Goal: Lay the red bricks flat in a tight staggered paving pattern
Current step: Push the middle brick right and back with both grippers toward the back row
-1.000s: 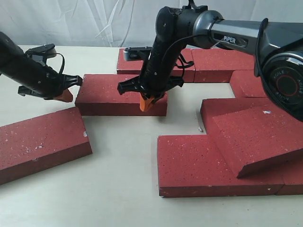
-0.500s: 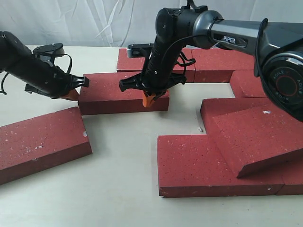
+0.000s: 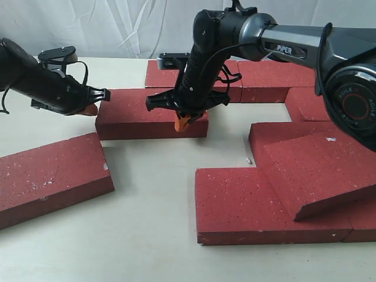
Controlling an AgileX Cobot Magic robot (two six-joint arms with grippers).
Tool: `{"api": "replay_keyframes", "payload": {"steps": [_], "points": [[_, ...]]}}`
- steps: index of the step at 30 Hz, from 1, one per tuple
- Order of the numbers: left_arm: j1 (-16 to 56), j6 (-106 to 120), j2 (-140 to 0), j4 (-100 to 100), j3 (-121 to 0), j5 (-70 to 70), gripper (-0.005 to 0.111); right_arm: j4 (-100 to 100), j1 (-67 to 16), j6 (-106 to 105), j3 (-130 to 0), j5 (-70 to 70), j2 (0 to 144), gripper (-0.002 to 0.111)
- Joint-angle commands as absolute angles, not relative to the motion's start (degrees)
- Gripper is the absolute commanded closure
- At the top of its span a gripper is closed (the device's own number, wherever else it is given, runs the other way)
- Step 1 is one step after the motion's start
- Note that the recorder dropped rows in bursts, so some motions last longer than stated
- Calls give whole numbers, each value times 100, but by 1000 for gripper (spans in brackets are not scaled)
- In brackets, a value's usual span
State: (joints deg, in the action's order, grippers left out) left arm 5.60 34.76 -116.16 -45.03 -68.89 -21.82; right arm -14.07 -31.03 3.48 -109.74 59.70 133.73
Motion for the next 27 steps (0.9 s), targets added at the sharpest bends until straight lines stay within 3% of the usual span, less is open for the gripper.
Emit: {"api": "replay_keyframes", "payload": {"steps": [1, 15, 27], "points": [[582, 3518, -11805, -4637, -6913, -2175, 107, -1371, -3084, 475, -10991, 5772, 13372, 109], [617, 3518, -11964, -4921, -6913, -2268, 107, -2136, -3084, 453, -10991, 5694, 13120, 109], [1496, 3518, -11964, -4894, -6913, -1601, 107, -2744, -3073, -299, -10991, 5607, 12512, 109]]}}
